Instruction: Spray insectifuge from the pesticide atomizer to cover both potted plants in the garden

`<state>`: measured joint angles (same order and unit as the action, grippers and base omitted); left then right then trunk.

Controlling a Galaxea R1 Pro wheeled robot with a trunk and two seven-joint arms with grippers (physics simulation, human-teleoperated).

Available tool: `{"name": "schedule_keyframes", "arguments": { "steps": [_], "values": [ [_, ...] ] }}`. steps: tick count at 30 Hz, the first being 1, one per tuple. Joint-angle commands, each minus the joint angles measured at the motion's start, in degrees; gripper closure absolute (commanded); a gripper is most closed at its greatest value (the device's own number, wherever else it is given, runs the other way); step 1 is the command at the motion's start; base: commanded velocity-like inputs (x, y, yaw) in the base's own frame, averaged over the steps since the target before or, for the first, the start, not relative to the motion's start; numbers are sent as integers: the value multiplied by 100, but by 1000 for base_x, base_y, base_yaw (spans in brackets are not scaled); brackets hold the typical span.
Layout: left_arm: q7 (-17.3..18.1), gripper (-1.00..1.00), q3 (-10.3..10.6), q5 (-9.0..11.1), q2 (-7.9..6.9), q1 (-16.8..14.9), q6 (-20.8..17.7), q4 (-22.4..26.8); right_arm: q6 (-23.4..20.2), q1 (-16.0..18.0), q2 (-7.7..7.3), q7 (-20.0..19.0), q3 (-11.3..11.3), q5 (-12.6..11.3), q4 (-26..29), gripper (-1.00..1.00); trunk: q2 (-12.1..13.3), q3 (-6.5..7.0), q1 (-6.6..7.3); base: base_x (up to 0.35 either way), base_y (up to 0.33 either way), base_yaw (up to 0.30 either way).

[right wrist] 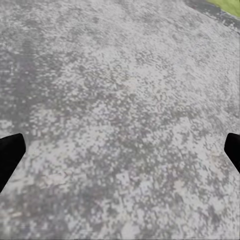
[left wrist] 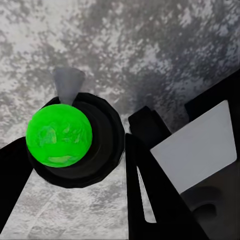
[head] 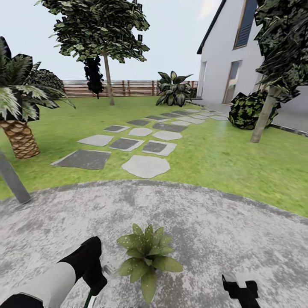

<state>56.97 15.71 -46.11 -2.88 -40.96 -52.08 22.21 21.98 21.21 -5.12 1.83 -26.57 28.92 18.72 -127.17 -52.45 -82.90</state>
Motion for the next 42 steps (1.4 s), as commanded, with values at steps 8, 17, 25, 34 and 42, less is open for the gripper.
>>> {"name": "schedule_keyframes", "arguments": {
  "steps": [8, 17, 25, 34, 42],
  "values": [
    [74, 100, -192, 232, -152, 9, 652, -5, 29, 6, 2, 19, -33, 61, -8, -100, -2, -26, 1, 0, 0, 257],
    [79, 100, -255, 393, -148, 9, 1039, -23, 28, 6, 2, 19, -33, 61, -8, -100, -2, -48, 1, 0, 0, 251],
    [78, 100, -250, 346, -139, 9, 1042, -23, 27, 6, -5, 19, -37, 61, -8, -100, -2, -51, 1, 84, -113, 34],
    [67, 100, -246, 331, -134, 9, 1033, -19, 26, 6, -6, 19, -33, 61, -8, -100, -2, -51, 1, -32, -261, 157],
    [92, 100, -220, 329, -120, -35, 967, 69, 31, 6, -7, 19, -39, 61, -8, -100, -2, -51, 1, -147, -109, 269]
  ]
}}
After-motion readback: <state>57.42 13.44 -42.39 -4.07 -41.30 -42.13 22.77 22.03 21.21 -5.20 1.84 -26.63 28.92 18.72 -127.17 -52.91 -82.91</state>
